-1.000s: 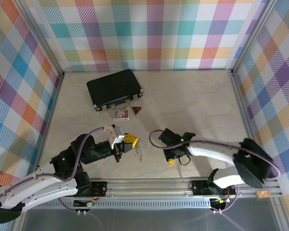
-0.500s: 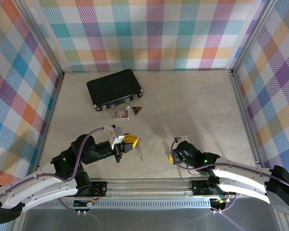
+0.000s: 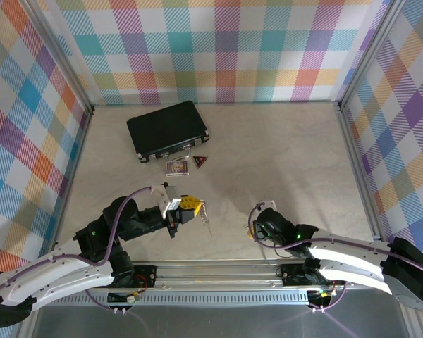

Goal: Put the keys on the keyring

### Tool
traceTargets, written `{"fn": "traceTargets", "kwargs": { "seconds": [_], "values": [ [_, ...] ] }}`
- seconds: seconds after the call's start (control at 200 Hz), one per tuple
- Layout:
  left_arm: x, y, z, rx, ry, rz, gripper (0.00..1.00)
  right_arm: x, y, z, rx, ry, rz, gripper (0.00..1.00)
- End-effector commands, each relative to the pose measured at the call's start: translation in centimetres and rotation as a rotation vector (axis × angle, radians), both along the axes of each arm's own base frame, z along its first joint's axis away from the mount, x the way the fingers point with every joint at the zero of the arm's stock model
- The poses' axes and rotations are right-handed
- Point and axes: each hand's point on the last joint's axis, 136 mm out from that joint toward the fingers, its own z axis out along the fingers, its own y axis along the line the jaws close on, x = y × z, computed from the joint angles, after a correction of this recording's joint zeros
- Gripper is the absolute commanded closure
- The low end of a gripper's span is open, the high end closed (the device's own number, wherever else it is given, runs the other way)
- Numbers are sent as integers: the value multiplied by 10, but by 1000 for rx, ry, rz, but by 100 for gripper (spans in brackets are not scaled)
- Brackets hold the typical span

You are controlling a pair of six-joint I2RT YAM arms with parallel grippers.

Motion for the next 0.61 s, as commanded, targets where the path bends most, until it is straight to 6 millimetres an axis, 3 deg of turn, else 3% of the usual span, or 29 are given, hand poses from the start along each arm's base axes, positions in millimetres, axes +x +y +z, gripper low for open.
{"fn": "traceTargets", "kwargs": {
  "seconds": [0.0, 0.175, 0.36, 0.51, 0.6],
  "values": [
    [-5, 0, 13, -59, -28, -23, 100, 6, 6, 5, 30, -14, -21, 100],
    [-4, 4, 16, -68, -41, -5, 100, 4, 5, 6, 15, 13, -35, 98],
    [-4, 9, 21, -79, -54, 8, 100, -6, -7, 17, -18, 64, -50, 73],
    [-4, 13, 23, -86, -59, 24, 100, -13, -11, 43, -24, 109, -58, 52],
    [-4, 15, 24, -92, -61, 26, 100, -15, -21, 61, -100, 146, -83, 44]
  ]
}}
